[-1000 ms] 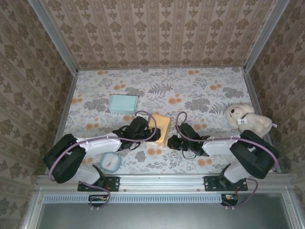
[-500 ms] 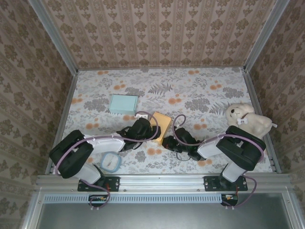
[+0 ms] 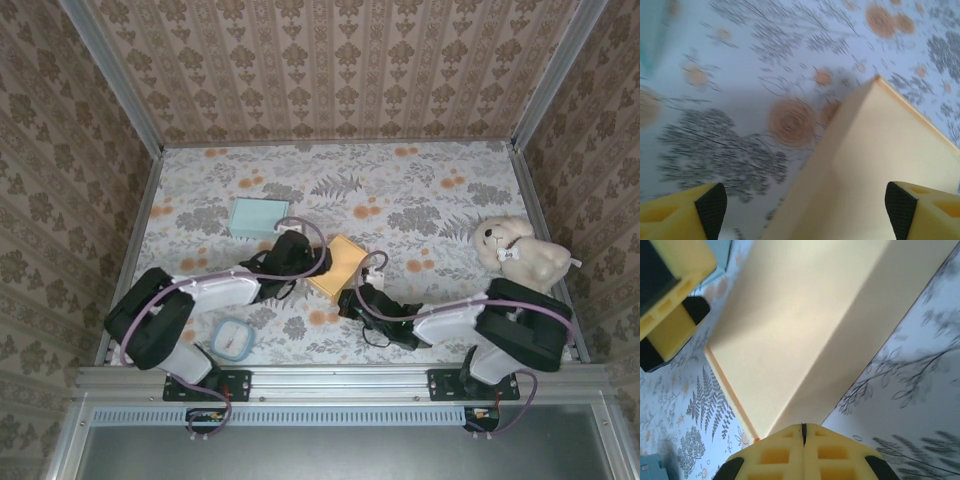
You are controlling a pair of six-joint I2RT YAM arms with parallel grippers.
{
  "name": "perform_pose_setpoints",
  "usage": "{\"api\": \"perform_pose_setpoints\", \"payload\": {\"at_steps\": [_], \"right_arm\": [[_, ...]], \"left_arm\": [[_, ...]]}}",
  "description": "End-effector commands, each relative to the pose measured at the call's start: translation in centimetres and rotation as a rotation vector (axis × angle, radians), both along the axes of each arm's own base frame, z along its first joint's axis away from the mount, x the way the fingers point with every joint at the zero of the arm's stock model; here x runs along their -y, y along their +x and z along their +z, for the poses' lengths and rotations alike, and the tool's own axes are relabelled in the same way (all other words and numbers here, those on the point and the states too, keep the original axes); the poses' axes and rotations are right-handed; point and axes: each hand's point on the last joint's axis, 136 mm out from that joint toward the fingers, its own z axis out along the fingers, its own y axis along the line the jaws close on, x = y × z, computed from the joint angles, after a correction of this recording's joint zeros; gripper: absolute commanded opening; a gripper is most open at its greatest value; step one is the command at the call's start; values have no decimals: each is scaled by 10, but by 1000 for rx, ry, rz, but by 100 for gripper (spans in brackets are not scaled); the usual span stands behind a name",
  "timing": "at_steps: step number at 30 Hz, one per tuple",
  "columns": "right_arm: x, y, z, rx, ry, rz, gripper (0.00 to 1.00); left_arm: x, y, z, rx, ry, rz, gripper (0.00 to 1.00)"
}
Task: Fold the paper box
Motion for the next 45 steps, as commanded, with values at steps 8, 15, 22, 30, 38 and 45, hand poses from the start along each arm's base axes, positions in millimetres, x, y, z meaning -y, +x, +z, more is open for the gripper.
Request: {"api": "perform_pose_setpoints", "payload": {"at_steps": [8, 15, 22, 30, 38, 45], "right_arm": [[101, 26, 85, 223, -438, -13, 87], [84, 82, 82, 204, -391, 171, 85], [57, 119, 59, 182, -355, 307, 84], [46, 131, 24, 106, -288, 366, 81], [37, 120, 3, 49, -189, 377, 70], [37, 104, 13, 7, -78, 337, 61]], "left_arm": [[-44, -39, 23, -5, -25, 133, 89], [-20, -66, 12, -2, -117, 135, 87], [-3, -73, -2, -24, -133, 125, 86], [19, -69, -14, -61, -163, 124, 83], [39, -54, -4, -43, -152, 105, 82], [50, -32, -3, -55, -150, 99, 81]]}}
